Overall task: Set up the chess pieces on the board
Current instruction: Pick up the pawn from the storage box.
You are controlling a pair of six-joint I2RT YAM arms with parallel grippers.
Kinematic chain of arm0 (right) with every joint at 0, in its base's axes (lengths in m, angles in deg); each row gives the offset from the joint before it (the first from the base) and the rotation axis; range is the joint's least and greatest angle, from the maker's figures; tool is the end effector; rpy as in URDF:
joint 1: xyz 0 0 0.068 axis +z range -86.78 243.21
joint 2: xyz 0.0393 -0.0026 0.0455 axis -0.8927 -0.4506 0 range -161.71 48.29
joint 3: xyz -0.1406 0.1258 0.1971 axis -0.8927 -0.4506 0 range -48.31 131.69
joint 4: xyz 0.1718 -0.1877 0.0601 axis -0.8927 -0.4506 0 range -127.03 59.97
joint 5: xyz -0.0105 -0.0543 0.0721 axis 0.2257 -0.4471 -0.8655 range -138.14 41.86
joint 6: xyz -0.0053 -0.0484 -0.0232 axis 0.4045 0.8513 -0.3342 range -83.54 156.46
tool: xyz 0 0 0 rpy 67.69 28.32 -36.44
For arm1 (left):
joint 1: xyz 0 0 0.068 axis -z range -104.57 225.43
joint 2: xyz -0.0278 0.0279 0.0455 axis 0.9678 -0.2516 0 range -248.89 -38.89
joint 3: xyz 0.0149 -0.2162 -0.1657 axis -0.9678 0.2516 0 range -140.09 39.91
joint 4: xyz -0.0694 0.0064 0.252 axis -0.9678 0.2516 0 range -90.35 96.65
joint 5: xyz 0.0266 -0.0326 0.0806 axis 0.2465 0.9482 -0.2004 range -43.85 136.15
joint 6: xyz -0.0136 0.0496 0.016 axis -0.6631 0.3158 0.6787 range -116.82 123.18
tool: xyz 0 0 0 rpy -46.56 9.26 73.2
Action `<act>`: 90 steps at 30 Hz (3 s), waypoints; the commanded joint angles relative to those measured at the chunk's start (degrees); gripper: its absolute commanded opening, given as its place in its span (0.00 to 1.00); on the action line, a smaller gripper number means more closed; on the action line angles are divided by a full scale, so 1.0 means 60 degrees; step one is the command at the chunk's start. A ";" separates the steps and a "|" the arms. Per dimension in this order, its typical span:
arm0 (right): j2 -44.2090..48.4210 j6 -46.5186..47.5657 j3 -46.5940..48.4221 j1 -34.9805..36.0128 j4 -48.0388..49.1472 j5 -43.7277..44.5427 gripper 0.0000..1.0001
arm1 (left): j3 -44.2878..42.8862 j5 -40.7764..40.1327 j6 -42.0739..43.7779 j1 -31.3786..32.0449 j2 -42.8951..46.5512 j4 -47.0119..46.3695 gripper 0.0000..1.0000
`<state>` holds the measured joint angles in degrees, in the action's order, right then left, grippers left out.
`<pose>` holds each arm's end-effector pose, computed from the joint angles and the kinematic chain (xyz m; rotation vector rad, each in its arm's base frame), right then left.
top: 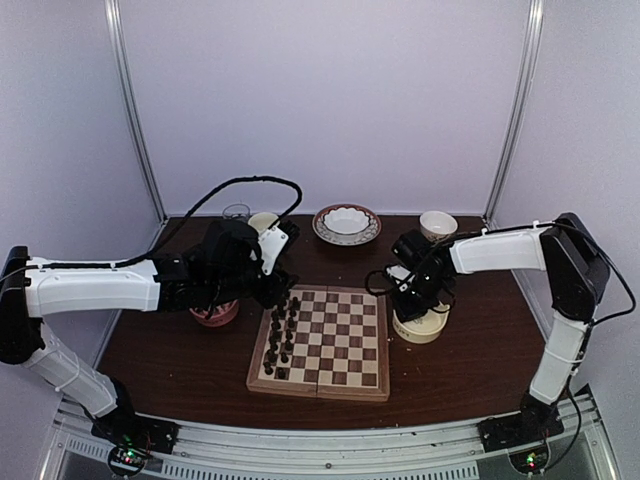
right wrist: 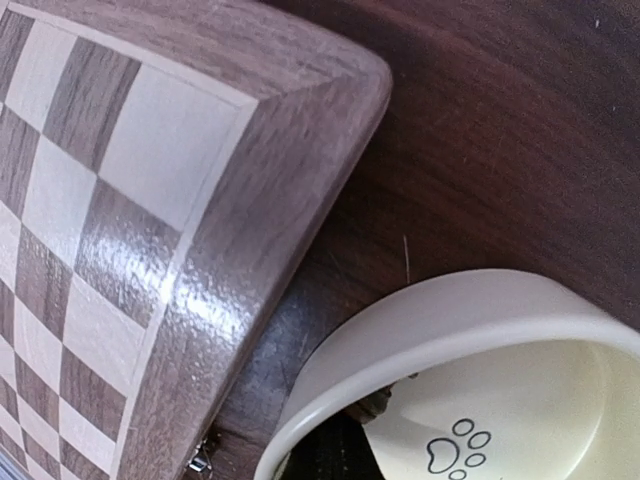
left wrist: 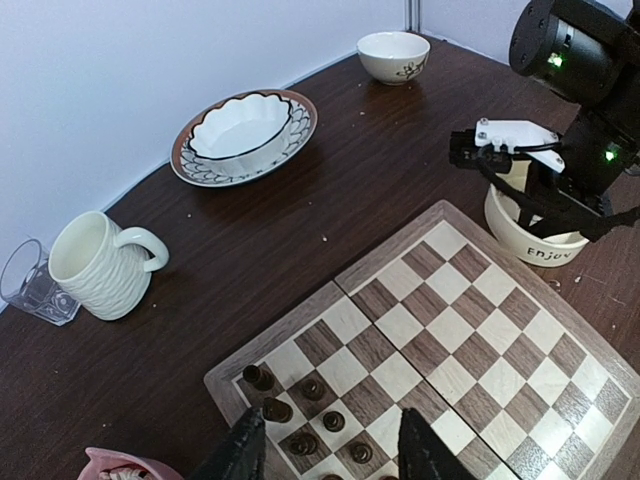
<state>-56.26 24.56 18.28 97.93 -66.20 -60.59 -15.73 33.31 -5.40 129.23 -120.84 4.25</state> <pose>0.2802 0.2034 0.1611 -0.6249 2.8717 0.4565 0.1968 -0.2556 0.2643 0.6900 2.0081 -0.4178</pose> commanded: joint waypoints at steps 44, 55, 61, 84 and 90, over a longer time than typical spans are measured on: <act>0.0280 -0.0220 -0.1262 -0.0220 0.2845 0.1763 0.46 | -0.0117 -0.0073 -0.0167 0.0071 0.0456 -0.0226 0.46; 0.1355 -0.0814 -0.1921 -0.0316 0.2713 0.3252 0.42 | -0.0117 -0.0115 -0.0150 0.0071 0.0490 -0.0209 0.47; 0.1808 -0.0998 -0.2150 -0.0316 0.2619 0.3858 0.35 | -0.0106 -0.0083 -0.0164 0.0071 0.0546 -0.0166 0.47; 0.0743 -0.0822 -0.1933 -0.0420 0.4001 0.2104 0.48 | -0.0117 -0.0035 -0.0166 0.0064 0.0517 -0.0167 0.47; 0.0672 -0.0115 -0.1986 -0.0484 0.4226 0.1807 0.48 | -0.0117 0.0089 -0.0252 0.0082 0.0541 -0.0163 0.47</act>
<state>-51.78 20.98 5.88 95.44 -42.28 -48.52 -15.73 33.12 -5.83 129.30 -118.96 4.31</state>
